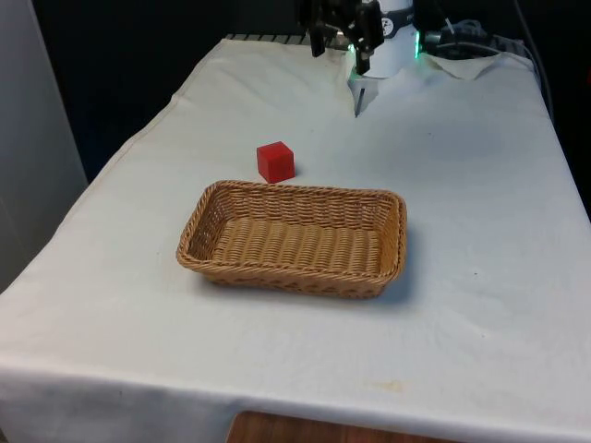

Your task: Pick up the cube and place it into the basket.

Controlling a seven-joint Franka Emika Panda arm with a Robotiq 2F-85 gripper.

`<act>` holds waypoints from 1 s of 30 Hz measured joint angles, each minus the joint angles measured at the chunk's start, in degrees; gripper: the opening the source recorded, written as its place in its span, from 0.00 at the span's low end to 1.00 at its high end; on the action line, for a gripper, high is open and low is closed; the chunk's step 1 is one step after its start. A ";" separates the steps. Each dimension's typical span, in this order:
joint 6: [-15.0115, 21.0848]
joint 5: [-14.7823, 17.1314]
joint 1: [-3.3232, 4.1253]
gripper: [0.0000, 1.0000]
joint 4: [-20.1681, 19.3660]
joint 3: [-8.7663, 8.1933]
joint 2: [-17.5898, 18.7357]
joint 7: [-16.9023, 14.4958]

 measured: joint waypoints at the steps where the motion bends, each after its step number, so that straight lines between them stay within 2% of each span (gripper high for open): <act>1: 0.17 0.17 0.00 1.00 0.00 -0.11 0.34 0.46; 16: 1.60 0.34 -0.06 1.00 -1.15 -0.69 0.92 3.15; 22: 6.42 0.34 -0.06 1.00 -3.55 -0.69 0.86 3.72; 25: 6.99 0.34 -0.06 1.00 -3.84 -0.69 0.86 3.84; 30: 10.83 0.17 -0.06 1.00 -5.61 -0.74 0.86 4.53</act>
